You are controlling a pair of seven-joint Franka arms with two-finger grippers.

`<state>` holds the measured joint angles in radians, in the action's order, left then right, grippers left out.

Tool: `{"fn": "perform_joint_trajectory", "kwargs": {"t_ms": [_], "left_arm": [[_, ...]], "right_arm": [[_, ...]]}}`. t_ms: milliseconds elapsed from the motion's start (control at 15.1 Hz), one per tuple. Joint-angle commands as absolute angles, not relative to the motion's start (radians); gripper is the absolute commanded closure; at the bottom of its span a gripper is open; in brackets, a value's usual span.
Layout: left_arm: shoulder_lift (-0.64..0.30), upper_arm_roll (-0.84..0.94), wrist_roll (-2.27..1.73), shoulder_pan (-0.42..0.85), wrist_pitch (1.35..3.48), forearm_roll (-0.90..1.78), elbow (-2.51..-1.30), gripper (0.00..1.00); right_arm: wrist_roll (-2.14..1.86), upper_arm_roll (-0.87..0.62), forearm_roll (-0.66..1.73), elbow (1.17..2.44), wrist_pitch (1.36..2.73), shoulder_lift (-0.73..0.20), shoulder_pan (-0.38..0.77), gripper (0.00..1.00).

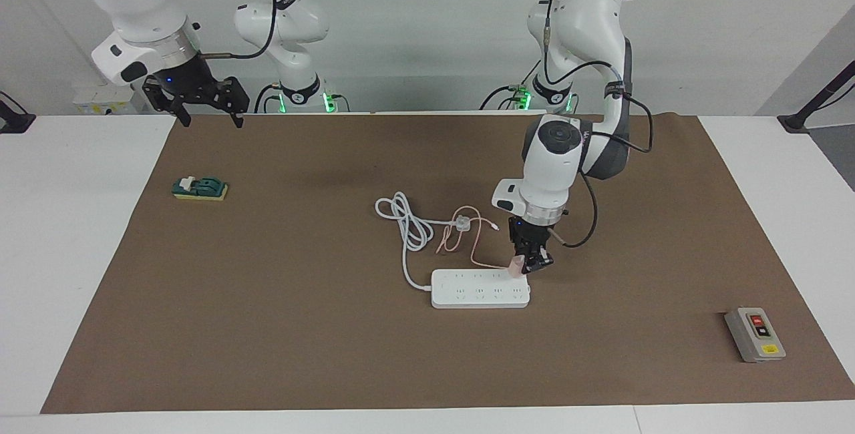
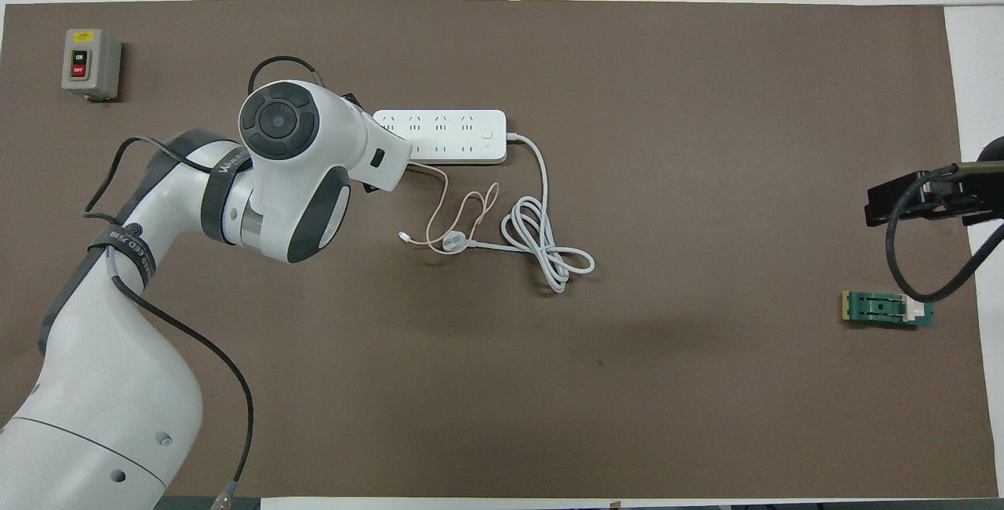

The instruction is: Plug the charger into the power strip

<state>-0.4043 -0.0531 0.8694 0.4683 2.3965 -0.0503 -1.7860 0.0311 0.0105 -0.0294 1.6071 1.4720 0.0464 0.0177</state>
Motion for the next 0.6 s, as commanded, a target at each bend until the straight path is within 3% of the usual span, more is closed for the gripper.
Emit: {"fn": "perform_joint_trajectory", "kwargs": {"t_ms": [0, 531], "left_arm": [[-0.396, -0.061, 0.850, 0.494, 2.424, -0.060, -1.853, 1.00], [-0.428, -0.060, 0.962, 0.494, 2.424, -0.126, -1.839, 1.00]], "right_arm": [[0.003, 0.000, -0.020, 1.626, 1.470, 0.067, -0.003, 0.00], [0.006, 0.000, -0.020, 1.628, 1.470, 0.069, -0.002, 0.00]]}}
